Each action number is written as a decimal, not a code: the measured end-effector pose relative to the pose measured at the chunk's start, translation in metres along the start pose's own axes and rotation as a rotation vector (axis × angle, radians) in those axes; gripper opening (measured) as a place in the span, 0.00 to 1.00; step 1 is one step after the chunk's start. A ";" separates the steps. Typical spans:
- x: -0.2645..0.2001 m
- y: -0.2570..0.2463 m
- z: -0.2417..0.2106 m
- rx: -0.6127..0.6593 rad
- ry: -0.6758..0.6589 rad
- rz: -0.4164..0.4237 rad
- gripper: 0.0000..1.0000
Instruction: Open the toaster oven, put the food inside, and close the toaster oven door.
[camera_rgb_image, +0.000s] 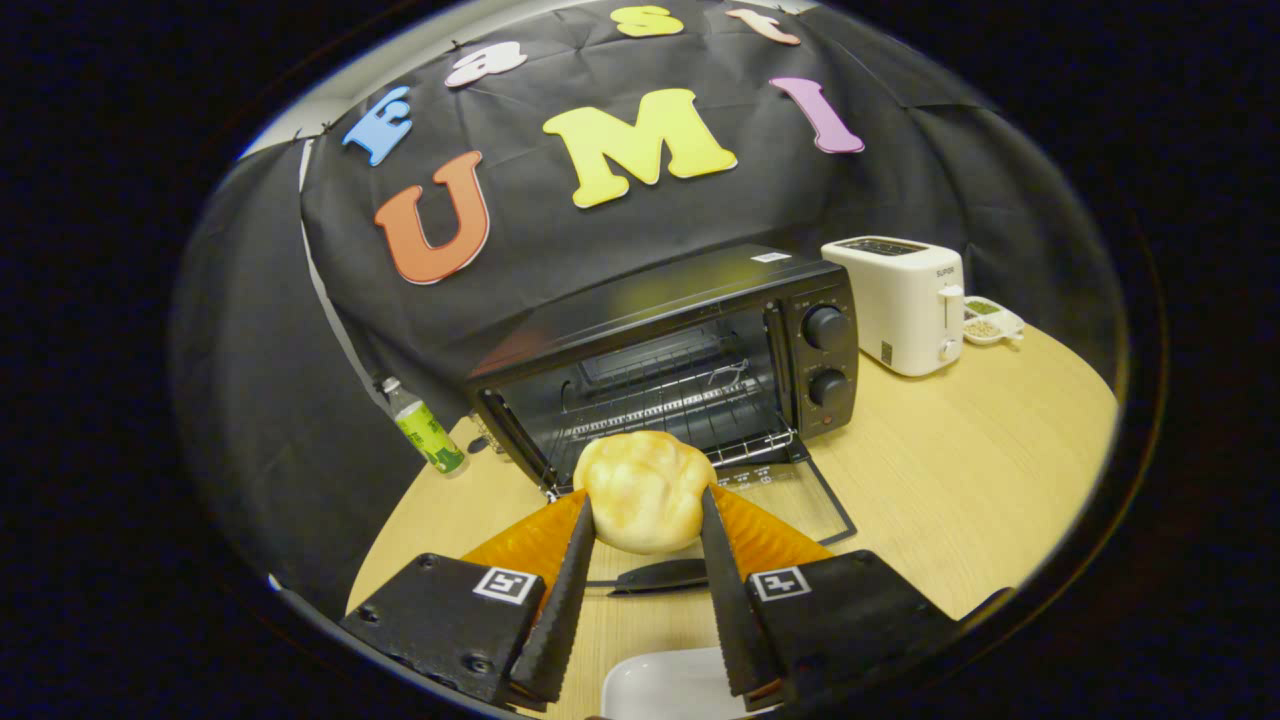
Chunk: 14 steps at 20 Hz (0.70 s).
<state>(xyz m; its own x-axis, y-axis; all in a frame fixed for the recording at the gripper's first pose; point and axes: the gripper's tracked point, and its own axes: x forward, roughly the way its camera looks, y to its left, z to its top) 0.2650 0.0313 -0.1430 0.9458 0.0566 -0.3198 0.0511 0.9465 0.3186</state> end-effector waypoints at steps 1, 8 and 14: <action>0.008 -0.002 0.007 -0.015 -0.013 -0.014 0.64; 0.090 -0.006 0.030 -0.129 -0.039 -0.069 0.64; 0.145 -0.001 0.038 -0.161 -0.038 -0.101 0.66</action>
<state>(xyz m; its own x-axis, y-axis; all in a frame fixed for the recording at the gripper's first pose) 0.4138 0.0261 -0.1557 0.9500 -0.0508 -0.3079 0.0976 0.9856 0.1383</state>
